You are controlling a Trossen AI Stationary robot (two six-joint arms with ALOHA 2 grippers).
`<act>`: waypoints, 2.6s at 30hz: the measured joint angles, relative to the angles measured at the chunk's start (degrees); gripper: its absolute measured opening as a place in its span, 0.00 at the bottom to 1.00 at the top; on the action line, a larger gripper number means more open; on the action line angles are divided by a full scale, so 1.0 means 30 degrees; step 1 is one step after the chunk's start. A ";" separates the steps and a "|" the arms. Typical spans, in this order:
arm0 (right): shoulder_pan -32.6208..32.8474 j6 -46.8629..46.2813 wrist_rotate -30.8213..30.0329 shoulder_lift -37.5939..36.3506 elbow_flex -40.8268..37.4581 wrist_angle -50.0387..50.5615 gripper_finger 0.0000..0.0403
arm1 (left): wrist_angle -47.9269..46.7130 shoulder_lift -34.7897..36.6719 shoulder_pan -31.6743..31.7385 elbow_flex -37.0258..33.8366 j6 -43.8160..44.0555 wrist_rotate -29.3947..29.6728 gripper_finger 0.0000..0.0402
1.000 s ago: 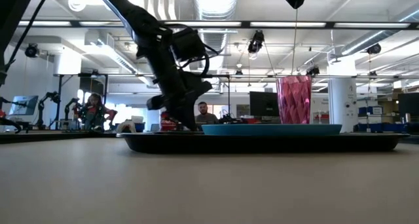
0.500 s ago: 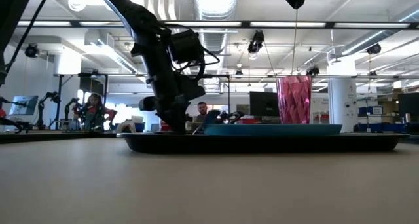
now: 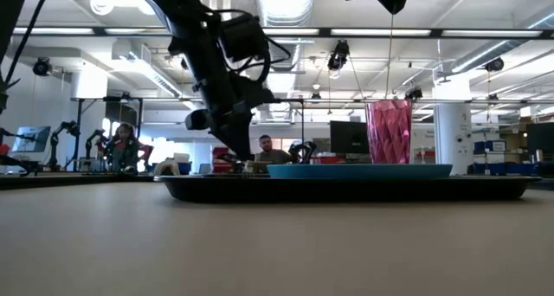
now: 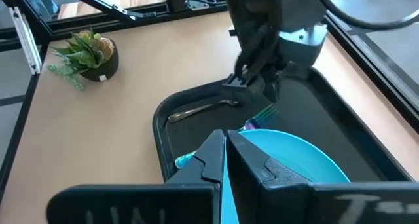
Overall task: Pick and place plate/cup/fork/spoon on tray
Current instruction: Adjust the blue fork
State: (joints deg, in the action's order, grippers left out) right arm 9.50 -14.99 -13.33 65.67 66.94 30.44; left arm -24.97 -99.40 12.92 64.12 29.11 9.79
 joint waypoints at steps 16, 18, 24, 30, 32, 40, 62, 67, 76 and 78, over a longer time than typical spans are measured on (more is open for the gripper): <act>0.0000 0.0001 -0.0064 0.0000 0.0000 -0.0105 0.02 | 0.1296 -0.0622 -0.0856 -0.0299 0.0764 -0.1590 0.00; 0.0000 0.0001 -0.0064 0.0000 0.0000 -0.0268 0.02 | 0.1566 -0.0648 -0.1075 -0.0299 0.0762 -0.1626 0.00; 0.0000 -0.0140 -0.0064 0.0000 0.0000 -0.0270 0.02 | 0.1676 -0.0655 -0.1438 -0.0413 0.1247 -0.1730 0.00; 0.0000 -0.0137 -0.0064 0.0000 0.0000 -0.0291 0.02 | 0.1712 -0.0684 -0.2069 -0.0574 0.1782 -0.2116 0.00; 0.0000 -0.0137 -0.0064 0.0000 0.0000 -0.0338 0.02 | 0.1844 -0.0684 -0.2404 -0.0554 0.2125 -0.2174 0.00; 0.0000 0.0189 -0.0064 0.0000 0.0000 -0.0966 0.02 | 0.2216 -0.1059 -0.3094 -0.0657 0.2679 -0.2062 0.00; 0.0000 -0.0006 -0.0064 0.0000 0.0000 -0.0954 0.02 | 0.3132 -0.1996 -0.3218 -0.0226 0.2197 -0.2377 0.00; 0.0000 -0.0006 -0.0064 0.0000 0.0000 -0.0954 0.02 | 0.3564 -0.2047 -0.3218 -0.0213 0.2182 -0.2364 0.00; 0.0000 -0.0006 -0.0072 0.0000 0.0000 -0.0969 0.02 | 0.3679 -0.2069 -0.3204 -0.0389 0.2190 -0.2364 0.00; 0.0000 -0.0006 -0.0072 0.0000 0.0000 -0.0993 0.02 | 0.3665 -0.2069 -0.3204 -0.0521 0.2197 -0.2360 0.00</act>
State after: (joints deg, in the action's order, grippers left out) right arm 9.50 -15.00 -13.54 65.67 66.94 27.46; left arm -13.98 -105.60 3.31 62.56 35.70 2.71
